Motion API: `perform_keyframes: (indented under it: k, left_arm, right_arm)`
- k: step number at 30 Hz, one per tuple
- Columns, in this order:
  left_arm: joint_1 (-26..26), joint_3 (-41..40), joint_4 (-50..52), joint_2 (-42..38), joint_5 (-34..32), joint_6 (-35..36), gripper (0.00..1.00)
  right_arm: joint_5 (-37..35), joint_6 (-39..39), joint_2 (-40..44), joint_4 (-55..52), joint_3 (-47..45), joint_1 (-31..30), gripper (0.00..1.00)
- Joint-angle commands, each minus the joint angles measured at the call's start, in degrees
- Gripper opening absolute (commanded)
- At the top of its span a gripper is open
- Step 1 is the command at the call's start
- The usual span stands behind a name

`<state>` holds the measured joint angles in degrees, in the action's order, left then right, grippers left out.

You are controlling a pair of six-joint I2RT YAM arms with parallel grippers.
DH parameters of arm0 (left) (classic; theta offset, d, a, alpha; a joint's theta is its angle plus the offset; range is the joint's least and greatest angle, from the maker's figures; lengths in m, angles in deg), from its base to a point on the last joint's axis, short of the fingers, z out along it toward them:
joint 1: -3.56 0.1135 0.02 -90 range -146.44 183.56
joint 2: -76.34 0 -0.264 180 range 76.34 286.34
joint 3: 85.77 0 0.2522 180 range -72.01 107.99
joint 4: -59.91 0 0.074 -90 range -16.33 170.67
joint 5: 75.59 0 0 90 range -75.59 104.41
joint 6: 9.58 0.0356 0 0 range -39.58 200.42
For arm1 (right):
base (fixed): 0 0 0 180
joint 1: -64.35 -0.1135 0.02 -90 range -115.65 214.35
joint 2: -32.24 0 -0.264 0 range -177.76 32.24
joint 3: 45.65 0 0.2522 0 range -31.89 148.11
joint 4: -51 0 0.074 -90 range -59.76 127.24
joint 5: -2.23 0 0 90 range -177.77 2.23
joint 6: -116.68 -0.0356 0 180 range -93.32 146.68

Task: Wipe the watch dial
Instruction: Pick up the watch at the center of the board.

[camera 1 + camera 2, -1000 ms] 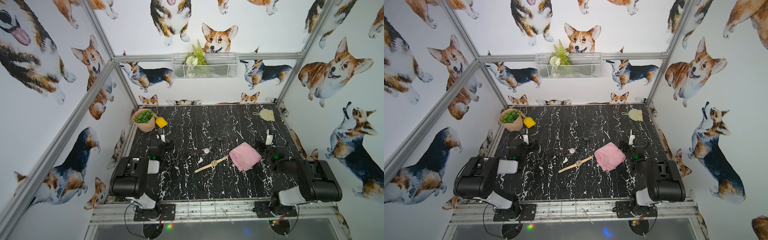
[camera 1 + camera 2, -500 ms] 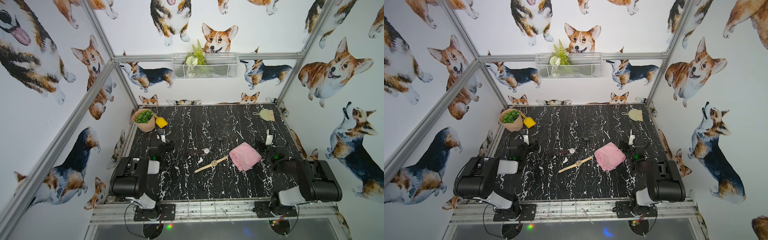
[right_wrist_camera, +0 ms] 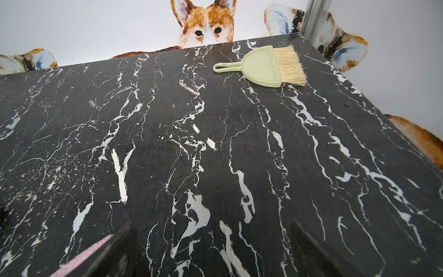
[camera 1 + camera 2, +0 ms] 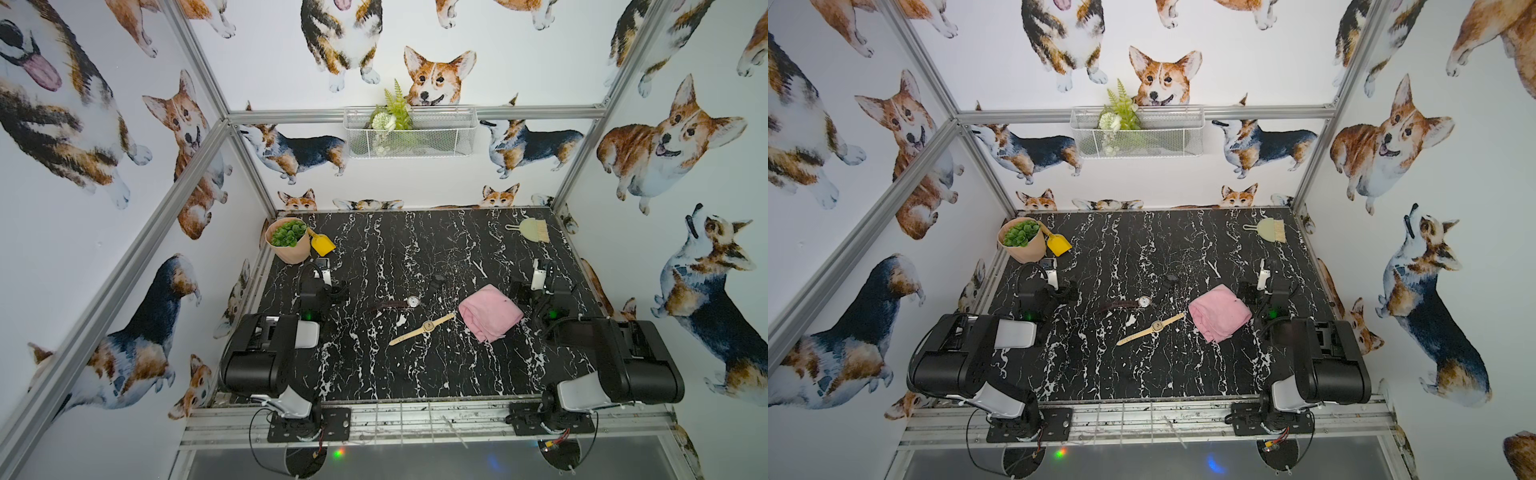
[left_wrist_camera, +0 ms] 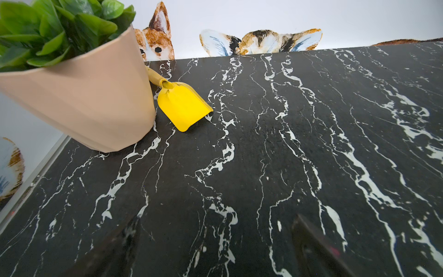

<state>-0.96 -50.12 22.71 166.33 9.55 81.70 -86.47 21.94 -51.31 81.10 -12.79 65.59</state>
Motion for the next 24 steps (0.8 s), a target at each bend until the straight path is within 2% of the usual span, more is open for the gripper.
perform_keyframes:
  k: [1, 7, 8, 9, 11, 12, 14, 17, 20, 22, 24]
  left_arm:
    - [0.09, 0.48, -1.24, -0.13, -0.28, 0.39, 1.0]
    - [2.04, 1.2, 0.16, -0.05, 2.58, -0.76, 1.0]
    - [2.01, 1.14, 0.16, -0.51, 2.34, -0.92, 1.0]
    - [2.01, 2.38, 3.43, -1.93, -0.96, -1.79, 1.0]
    - [2.26, 11.81, 25.97, -6.22, -11.4, -7.16, 1.0]
    - [3.0, 18.24, 37.39, -6.83, -13.09, -9.62, 1.0]
    - [4.19, 27.34, 51.95, -6.25, -11.92, -12.13, 1.0]
    - [3.61, 35.93, 63.02, -5.62, -6.26, -15.35, 1.0]
    - [-1.92, 44.63, 76.91, -5.35, -3.92, -17.03, 1.0]
    - [-7.0, 50.27, 88.2, -3.38, -3.3, -19.58, 1.0]
    - [-10.43, 52.43, 96.62, -1.7, -0.83, -24.89, 1.0]
  right_arm:
    - [-0.33, -0.01, 0.14, 2.99, 0.29, 0.08, 1.0]
    - [-0.26, -0.14, 0.08, 3.16, 0.27, 0.04, 1.0]
    - [-0.85, -0.26, 0.48, 4.0, -0.13, 0.05, 1.0]
    - [-2.1, -1.08, 2.33, 2.48, 0.06, 0.38, 1.0]
    - [-4.5, -3.0, 7.89, -10.26, 3.84, 1.19, 1.0]
    - [-6.8, -4.56, 10.37, -18.64, 7.36, 1.23, 1.0]
    - [-9.87, -9.42, 11.96, -32.24, 14.0, 1.24, 1.0]
    - [-9.17, -12.0, 10.8, -51.91, 25.02, -0.29, 1.0]
    - [-10.76, -13.48, 9.69, -67.0, 33.75, -5.15, 1.0]
    - [-6.61, -15.17, 9.12, -73.39, 36.68, -8.83, 1.0]
    - [-5.93, -16.61, 8.07, -78.7, 38.79, -13.87, 1.0]
